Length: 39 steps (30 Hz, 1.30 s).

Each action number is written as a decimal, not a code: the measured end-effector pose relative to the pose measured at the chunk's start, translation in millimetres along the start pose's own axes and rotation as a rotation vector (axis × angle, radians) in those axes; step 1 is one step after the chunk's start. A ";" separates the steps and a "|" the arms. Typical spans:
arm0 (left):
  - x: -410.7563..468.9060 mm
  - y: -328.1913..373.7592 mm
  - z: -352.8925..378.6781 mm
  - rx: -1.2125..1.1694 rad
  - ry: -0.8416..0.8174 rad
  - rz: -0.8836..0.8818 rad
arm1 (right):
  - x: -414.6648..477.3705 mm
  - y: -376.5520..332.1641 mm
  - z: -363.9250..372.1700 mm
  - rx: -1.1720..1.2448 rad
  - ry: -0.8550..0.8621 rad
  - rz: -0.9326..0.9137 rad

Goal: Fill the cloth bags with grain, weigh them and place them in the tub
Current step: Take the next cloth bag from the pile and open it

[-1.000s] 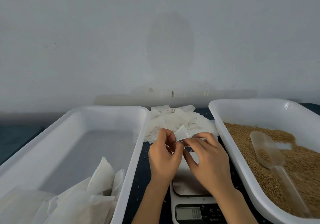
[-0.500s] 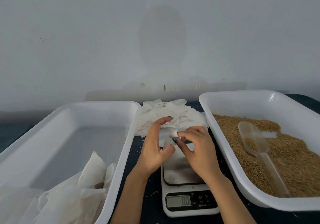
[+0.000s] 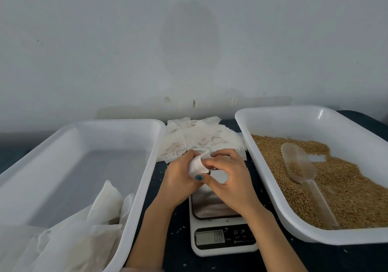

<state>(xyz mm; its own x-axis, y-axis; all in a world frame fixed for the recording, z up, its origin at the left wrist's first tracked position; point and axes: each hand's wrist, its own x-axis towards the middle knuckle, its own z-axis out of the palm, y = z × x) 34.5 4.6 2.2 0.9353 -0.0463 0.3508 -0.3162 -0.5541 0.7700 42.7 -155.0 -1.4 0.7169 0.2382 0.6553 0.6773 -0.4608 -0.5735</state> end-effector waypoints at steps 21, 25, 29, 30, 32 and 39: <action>-1.3 -5.6 3.1 0.110 0.091 0.016 | -10.4 -75.3 -48.9 -0.325 -0.030 -0.082; -0.9 -6.9 1.8 0.154 0.139 -0.024 | 2.3 -62.2 -132.9 -0.560 -0.057 0.132; -0.1 -6.6 2.9 0.155 0.142 -0.024 | 3.5 6.1 -191.3 -0.965 -0.611 0.693; 0.2 -6.3 3.4 0.161 0.141 -0.022 | 0.0 17.4 -192.2 -1.015 -0.784 0.765; -0.1 -5.5 4.9 0.156 0.138 -0.014 | -6.8 27.4 -186.0 -1.011 -0.974 0.809; -2.8 -3.9 3.8 0.098 0.143 0.033 | -11.7 31.2 -187.6 -0.988 -0.841 0.717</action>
<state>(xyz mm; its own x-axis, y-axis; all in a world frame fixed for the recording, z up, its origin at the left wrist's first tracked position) 33.7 3.7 -3.8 0.8906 0.0490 0.4521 -0.3225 -0.6328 0.7039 24.4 -332.6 65.3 0.9582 -0.0310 -0.2844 0.0096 -0.9900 0.1405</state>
